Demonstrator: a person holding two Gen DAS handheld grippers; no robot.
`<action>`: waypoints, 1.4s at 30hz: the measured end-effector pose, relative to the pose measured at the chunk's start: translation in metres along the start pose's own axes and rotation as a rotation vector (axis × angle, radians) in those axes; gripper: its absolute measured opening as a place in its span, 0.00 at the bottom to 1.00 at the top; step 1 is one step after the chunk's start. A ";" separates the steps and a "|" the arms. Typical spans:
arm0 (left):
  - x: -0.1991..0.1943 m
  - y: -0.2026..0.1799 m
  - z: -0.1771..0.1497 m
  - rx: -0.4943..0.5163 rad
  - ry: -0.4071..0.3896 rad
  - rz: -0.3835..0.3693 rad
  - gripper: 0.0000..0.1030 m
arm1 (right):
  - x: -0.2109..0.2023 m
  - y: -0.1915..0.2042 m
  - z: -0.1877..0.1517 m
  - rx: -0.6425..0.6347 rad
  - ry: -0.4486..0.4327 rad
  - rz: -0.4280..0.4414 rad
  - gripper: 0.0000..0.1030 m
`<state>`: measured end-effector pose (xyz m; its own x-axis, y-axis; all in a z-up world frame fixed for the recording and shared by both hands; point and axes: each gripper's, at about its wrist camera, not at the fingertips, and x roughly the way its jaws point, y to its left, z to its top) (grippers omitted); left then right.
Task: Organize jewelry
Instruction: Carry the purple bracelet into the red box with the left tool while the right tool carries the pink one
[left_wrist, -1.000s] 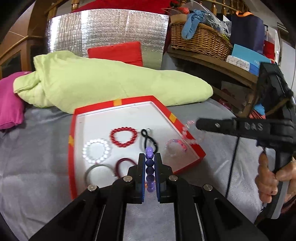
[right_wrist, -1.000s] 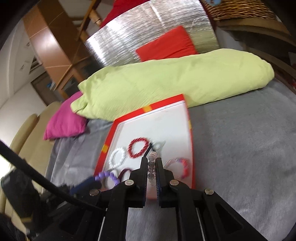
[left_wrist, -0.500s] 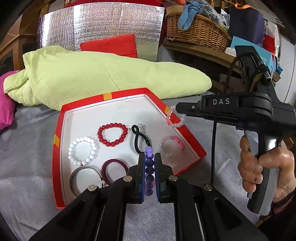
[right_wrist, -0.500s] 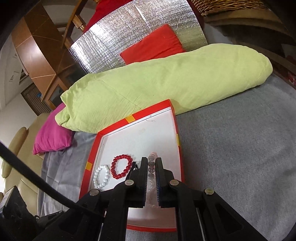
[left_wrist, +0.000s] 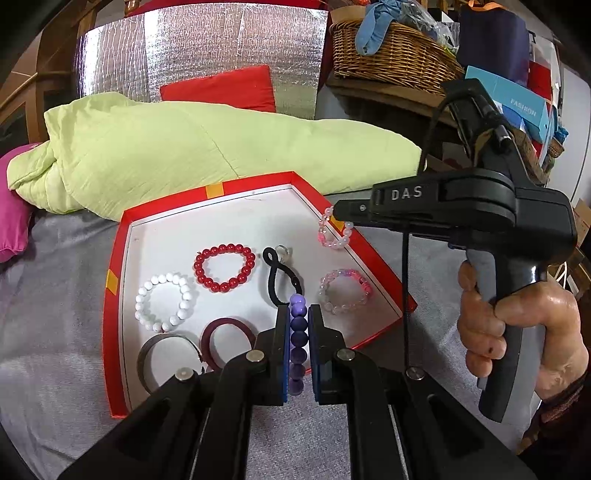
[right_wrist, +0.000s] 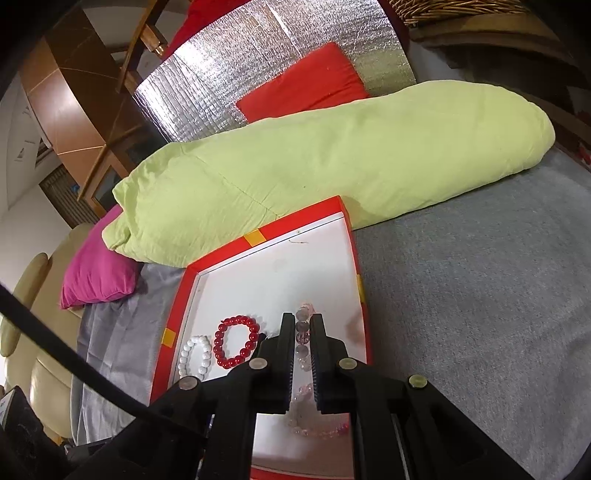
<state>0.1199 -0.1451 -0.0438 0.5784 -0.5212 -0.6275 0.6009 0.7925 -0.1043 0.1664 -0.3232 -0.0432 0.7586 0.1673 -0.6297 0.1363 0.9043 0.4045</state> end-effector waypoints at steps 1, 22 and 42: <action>0.002 0.000 0.000 -0.002 0.003 0.001 0.10 | 0.001 0.000 0.000 0.000 0.001 0.000 0.09; 0.021 -0.007 0.000 -0.015 0.038 -0.005 0.10 | 0.029 -0.004 0.010 0.045 0.019 -0.001 0.09; 0.036 0.001 -0.003 -0.029 0.081 0.029 0.10 | 0.044 -0.012 0.009 0.066 0.039 -0.031 0.09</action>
<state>0.1397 -0.1625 -0.0683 0.5485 -0.4712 -0.6907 0.5676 0.8164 -0.1063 0.2035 -0.3302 -0.0699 0.7285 0.1559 -0.6671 0.2021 0.8815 0.4267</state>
